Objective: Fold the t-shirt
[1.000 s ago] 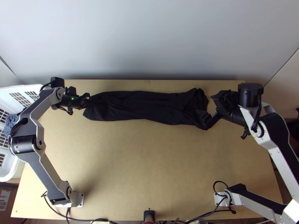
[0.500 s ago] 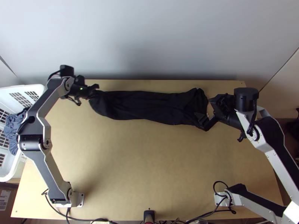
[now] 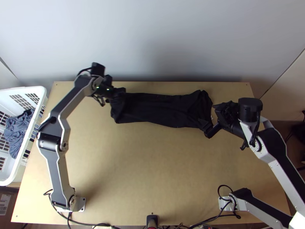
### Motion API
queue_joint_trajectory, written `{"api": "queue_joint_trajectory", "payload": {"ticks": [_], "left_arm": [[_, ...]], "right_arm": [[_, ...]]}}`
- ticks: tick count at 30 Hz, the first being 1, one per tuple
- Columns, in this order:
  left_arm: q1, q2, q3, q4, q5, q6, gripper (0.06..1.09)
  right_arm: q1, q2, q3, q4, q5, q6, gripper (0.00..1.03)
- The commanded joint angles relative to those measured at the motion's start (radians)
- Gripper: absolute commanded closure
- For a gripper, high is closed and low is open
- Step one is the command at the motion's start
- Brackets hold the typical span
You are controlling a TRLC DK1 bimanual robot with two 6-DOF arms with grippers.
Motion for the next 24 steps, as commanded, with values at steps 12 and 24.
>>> {"api": "queue_joint_trajectory", "payload": {"ticks": [12,24], "left_arm": [[-0.267,0.166,0.328,-0.096,-0.100,-0.044,1.05],[-0.388,0.223,0.370,0.048,-0.123,-0.122,1.05]], "right_arm": [[-0.026,-0.109,-0.251,0.198,0.000,0.066,0.03],[-0.046,-0.118,-0.340,0.273,0.000,0.137,0.03]]}}
